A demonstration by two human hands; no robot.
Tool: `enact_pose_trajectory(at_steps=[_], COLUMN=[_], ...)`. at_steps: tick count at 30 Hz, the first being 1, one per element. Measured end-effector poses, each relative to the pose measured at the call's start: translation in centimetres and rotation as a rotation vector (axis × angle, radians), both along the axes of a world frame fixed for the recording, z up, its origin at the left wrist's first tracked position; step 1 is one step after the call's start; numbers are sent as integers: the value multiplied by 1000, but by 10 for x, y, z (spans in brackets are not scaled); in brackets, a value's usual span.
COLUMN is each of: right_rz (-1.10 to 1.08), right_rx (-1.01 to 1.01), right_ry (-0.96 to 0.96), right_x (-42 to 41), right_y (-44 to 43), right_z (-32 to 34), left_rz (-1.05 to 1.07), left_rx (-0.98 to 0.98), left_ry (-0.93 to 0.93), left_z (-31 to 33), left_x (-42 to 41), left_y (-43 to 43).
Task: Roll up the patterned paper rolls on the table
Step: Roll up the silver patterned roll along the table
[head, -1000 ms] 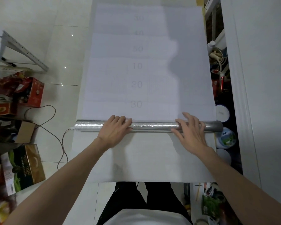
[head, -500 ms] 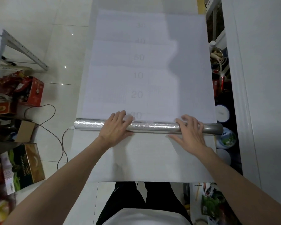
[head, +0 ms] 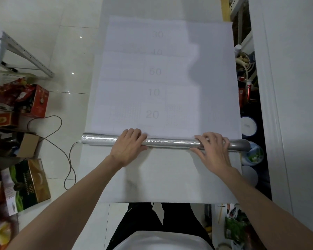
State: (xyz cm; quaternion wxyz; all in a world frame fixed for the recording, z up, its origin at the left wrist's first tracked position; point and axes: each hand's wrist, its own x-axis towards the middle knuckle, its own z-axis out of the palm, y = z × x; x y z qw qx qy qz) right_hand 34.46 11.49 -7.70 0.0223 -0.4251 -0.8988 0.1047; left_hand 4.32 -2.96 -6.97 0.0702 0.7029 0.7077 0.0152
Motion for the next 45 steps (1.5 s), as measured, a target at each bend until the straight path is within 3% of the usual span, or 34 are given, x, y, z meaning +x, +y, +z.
enact_pose_trajectory(at_steps=[4, 11, 16, 27, 33, 40, 45], right_rz=[-15, 37, -22, -9, 54, 11, 51], right_rx=[-61, -18, -12, 15, 5, 2, 32], right_ry=[7, -78, 30, -33, -113, -27, -61], right_x=[-2, -1, -2, -1, 3, -1, -5], right_y=[2, -5, -9, -3, -3, -2, -3], right_z=[0, -4, -3, -4, -11, -4, 2], left_rz=[-1, -7, -76, -12, -1, 12, 39], left_rx=[9, -66, -32, 19, 19, 4, 28], left_ry=[-39, 68, 38, 10, 85, -27, 45], left_z=[-4, -1, 0, -9, -9, -8, -10], left_x=[-1, 2, 1, 0, 2, -3, -3], left_y=[-3, -4, -1, -8, -8, -7, -10])
